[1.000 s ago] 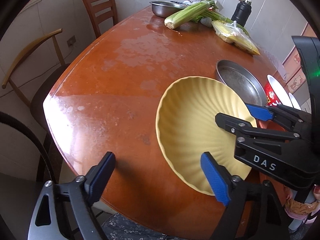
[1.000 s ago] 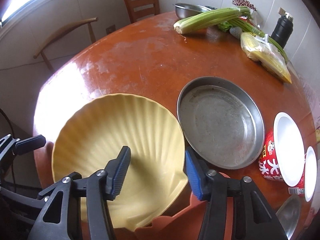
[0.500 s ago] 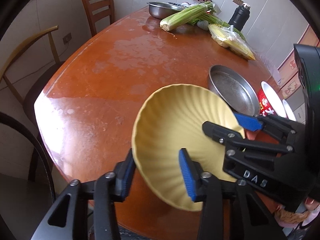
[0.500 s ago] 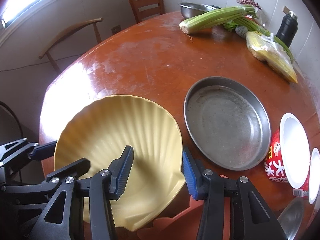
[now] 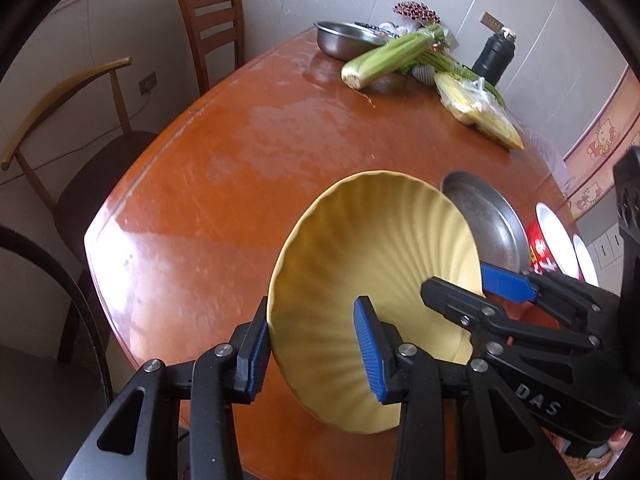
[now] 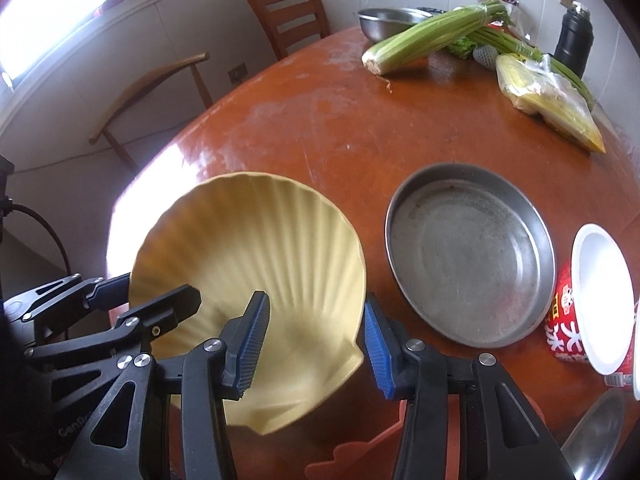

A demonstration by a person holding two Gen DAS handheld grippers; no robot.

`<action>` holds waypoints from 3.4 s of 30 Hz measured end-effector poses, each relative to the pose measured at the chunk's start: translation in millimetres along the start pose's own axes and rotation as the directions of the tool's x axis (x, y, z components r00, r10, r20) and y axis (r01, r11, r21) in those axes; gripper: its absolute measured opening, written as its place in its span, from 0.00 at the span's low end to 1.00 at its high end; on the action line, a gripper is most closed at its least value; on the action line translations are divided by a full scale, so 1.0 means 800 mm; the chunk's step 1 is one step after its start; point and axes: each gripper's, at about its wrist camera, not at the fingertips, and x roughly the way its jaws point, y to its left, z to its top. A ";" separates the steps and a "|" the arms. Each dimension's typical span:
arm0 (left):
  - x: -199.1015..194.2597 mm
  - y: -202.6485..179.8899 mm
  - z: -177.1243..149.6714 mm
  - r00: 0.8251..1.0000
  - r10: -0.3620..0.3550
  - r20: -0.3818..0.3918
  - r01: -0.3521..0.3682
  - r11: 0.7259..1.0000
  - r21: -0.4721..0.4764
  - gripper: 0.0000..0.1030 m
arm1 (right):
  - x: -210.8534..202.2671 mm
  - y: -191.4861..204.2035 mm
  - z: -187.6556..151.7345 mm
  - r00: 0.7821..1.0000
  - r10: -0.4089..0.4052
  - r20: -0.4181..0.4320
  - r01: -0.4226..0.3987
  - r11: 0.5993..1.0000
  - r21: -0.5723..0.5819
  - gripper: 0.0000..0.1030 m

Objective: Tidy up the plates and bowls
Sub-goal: 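Slide the yellow shell bowl along the table with the left gripper and open it, then move the left gripper to the rim of the orange bear plate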

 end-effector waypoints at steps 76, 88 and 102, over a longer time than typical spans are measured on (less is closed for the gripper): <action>-0.049 -0.090 0.000 0.992 -0.046 0.121 0.017 0.974 0.226 0.45 | -0.123 -0.057 -0.080 0.983 -0.036 0.182 0.015 0.993 0.117 0.48; -0.043 -0.132 -0.036 0.994 -0.082 0.076 0.056 0.955 0.290 0.45 | -0.149 -0.064 -0.139 0.982 -0.057 0.182 0.032 0.990 0.134 0.48; -0.031 -0.166 -0.064 0.992 -0.125 0.013 0.113 0.932 0.345 0.45 | -0.160 -0.077 -0.203 0.984 -0.108 0.145 0.079 0.979 0.190 0.48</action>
